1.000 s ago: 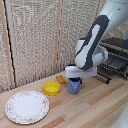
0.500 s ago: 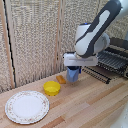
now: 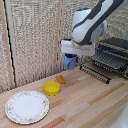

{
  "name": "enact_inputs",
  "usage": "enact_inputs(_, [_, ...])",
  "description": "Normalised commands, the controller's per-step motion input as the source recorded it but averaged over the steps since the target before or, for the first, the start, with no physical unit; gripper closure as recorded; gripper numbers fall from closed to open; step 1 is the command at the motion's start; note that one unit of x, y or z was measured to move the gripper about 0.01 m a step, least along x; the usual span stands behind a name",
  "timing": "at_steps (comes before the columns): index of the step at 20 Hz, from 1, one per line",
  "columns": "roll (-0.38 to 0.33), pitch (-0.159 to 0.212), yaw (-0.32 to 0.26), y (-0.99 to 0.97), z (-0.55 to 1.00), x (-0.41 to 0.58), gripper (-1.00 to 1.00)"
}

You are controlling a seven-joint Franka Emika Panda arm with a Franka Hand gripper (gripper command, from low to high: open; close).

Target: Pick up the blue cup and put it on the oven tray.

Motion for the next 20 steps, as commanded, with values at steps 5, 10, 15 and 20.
enact_inputs(5, [0.055, 0.056, -0.060, -0.79, 0.93, 0.295, 1.00])
enact_inputs(10, [0.064, 0.072, -0.022, -0.95, 0.74, 0.131, 1.00])
enact_inputs(15, [0.081, 0.107, -0.041, -0.87, 0.46, 0.014, 1.00])
enact_inputs(20, [0.041, 0.073, -0.141, -0.69, 0.21, 0.022, 1.00])
